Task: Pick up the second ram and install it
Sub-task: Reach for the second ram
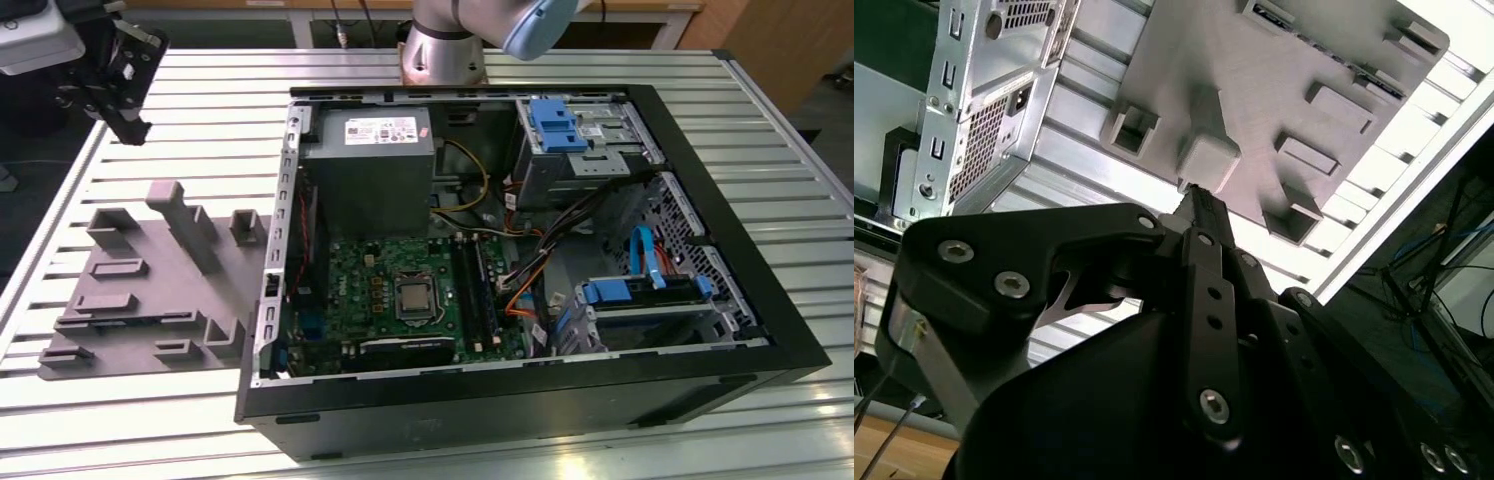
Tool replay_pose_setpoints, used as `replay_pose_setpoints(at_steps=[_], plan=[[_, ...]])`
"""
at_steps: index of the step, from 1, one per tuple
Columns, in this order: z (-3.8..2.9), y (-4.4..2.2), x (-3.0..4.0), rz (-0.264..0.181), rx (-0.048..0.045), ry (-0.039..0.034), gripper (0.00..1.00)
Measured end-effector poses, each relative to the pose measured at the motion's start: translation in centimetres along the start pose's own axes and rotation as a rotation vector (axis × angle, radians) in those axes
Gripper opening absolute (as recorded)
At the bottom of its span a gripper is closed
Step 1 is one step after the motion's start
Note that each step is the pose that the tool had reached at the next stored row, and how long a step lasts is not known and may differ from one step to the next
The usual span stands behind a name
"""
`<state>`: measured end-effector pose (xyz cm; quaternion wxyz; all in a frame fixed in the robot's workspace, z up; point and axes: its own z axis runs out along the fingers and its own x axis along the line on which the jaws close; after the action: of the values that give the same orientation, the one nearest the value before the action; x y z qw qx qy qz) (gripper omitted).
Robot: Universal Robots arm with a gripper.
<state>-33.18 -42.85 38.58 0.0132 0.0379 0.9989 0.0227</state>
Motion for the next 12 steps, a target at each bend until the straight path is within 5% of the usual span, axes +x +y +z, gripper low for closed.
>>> replay_pose_setpoints(at_steps=[12], plan=[[0.09, -0.3, 0.64, 0.0, 0.0, 0.0, 0.11]])
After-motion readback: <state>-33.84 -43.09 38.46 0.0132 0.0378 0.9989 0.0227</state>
